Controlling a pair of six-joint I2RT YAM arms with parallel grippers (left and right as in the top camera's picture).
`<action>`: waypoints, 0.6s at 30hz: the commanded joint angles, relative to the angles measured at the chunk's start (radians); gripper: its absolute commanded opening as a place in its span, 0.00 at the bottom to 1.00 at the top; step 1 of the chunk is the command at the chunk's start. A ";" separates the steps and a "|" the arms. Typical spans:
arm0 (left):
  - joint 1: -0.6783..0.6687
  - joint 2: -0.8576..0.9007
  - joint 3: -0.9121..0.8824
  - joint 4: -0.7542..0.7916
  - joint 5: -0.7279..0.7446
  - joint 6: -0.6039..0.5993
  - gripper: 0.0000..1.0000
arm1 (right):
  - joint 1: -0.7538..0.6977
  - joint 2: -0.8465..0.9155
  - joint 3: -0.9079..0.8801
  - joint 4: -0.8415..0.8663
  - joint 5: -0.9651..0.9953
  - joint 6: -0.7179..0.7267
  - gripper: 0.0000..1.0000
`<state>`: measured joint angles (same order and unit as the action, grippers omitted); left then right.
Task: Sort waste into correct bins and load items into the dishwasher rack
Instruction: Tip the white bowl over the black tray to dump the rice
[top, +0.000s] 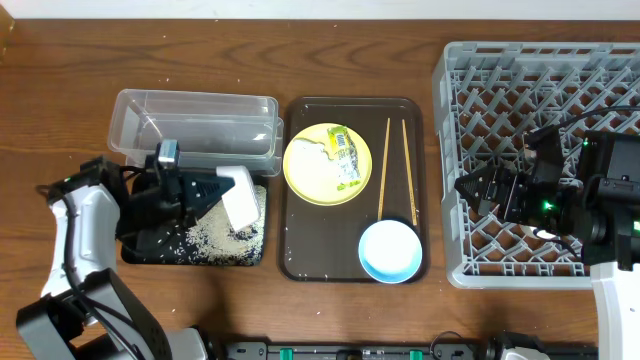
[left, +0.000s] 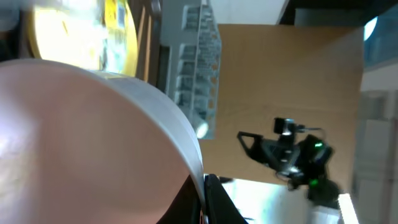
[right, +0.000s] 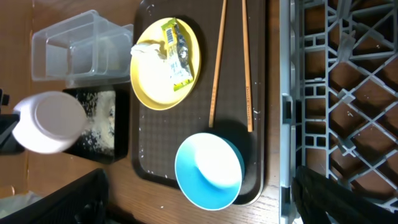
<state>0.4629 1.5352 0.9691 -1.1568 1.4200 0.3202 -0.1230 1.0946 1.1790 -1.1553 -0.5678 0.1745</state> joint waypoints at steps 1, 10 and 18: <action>0.034 0.013 -0.004 0.010 -0.045 -0.005 0.06 | 0.008 -0.001 0.010 0.000 -0.001 -0.011 0.93; 0.053 0.024 -0.015 -0.214 0.125 0.278 0.06 | 0.008 -0.001 0.010 -0.008 0.000 -0.011 0.93; 0.046 0.017 -0.011 -0.200 -0.006 0.299 0.06 | 0.008 -0.001 0.010 -0.008 0.003 -0.011 0.93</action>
<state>0.5171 1.5612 0.9546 -1.3602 1.4628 0.5453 -0.1230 1.0946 1.1790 -1.1625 -0.5674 0.1745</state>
